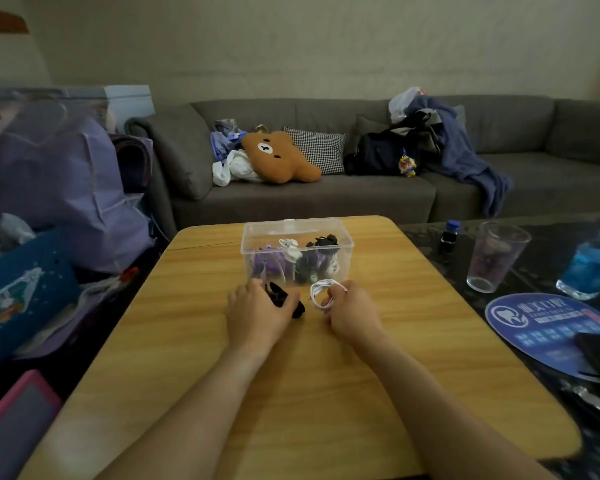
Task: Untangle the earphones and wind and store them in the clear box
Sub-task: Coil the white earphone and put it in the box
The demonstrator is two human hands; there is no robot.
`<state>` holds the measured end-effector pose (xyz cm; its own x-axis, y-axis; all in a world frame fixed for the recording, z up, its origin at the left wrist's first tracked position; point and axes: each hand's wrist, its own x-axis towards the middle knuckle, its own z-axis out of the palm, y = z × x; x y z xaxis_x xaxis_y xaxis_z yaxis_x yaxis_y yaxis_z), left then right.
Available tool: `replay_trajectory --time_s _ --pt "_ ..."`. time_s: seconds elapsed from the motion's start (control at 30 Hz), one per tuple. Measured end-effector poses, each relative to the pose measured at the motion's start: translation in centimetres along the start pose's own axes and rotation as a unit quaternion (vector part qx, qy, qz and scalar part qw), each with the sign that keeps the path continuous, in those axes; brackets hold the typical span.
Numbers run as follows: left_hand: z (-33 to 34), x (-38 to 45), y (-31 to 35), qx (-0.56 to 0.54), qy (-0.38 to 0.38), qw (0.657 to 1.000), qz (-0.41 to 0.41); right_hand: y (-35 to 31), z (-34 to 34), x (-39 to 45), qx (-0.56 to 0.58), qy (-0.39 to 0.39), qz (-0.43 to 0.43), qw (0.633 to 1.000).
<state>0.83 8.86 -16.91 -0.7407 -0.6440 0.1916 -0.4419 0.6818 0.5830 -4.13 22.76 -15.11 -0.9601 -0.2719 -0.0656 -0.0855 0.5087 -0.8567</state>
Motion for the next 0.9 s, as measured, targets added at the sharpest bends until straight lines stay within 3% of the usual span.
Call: replay_trajectory --time_s 0.17,0.23,0.37,0.47,0.7,0.9 --pt "-2.0 -0.6 -0.1 -0.108 -0.134 0.984 0.035 0.2 -0.1 -0.3 -0.052 -0.028 -0.07 0.996" --pt "-3.0 -1.3 0.2 -0.11 -0.179 0.977 0.041 0.2 0.0 -0.5 0.042 -0.037 -0.041 0.998" --pt "-4.2 -2.4 -0.3 -0.098 -0.163 0.98 0.061 -0.9 0.2 -1.7 0.27 -0.096 -0.01 0.958" --pt "-5.3 -2.2 -1.4 -0.142 -0.151 0.976 0.072 -2.1 0.3 -2.4 0.372 -0.14 0.004 0.918" --pt "-7.1 -1.8 -2.3 -0.351 -0.155 0.923 0.013 -2.8 1.8 -2.9 0.398 -0.195 0.026 0.896" --pt "-7.0 -2.2 -3.3 -0.346 -0.095 0.93 0.076 -3.4 2.7 -2.6 0.397 -0.291 0.004 0.87"
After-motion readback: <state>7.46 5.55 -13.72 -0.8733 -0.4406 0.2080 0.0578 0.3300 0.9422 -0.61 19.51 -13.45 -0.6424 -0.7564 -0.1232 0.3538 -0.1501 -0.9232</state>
